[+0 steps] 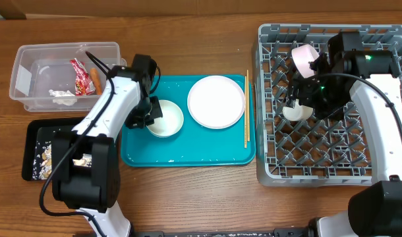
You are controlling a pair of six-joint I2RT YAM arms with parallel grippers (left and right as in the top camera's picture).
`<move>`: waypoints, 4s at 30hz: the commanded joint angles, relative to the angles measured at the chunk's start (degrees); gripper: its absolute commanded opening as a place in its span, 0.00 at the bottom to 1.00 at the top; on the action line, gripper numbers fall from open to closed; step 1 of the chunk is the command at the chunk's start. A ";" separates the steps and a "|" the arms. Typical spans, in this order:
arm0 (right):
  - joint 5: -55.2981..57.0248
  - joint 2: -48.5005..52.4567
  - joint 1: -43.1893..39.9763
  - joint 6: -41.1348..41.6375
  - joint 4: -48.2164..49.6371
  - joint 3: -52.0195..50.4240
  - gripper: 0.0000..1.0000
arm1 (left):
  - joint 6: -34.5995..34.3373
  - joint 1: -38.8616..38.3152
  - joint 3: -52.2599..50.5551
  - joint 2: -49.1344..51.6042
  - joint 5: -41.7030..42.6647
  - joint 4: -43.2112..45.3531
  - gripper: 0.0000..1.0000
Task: Sort waste into correct bins and load items into the dishwasher
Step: 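Grasp the cream bowl on the teal tray with the left gripper, then hand the cream bowl from the left gripper to the right gripper, then carry the cream bowl with the right gripper into the rack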
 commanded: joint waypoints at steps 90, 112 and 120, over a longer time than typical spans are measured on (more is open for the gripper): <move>78.97 16.28 -13.73 -8.46 30.51 7.23 0.04 | -0.15 -21.11 24.74 -2.25 22.71 2.93 1.00; 63.78 22.60 -1.95 -17.75 23.12 7.23 0.28 | -0.15 -21.11 24.74 -2.25 22.71 2.93 1.00; 60.89 22.60 -0.70 -17.59 22.84 7.23 0.28 | -0.15 -21.11 24.74 -2.25 22.71 2.93 1.00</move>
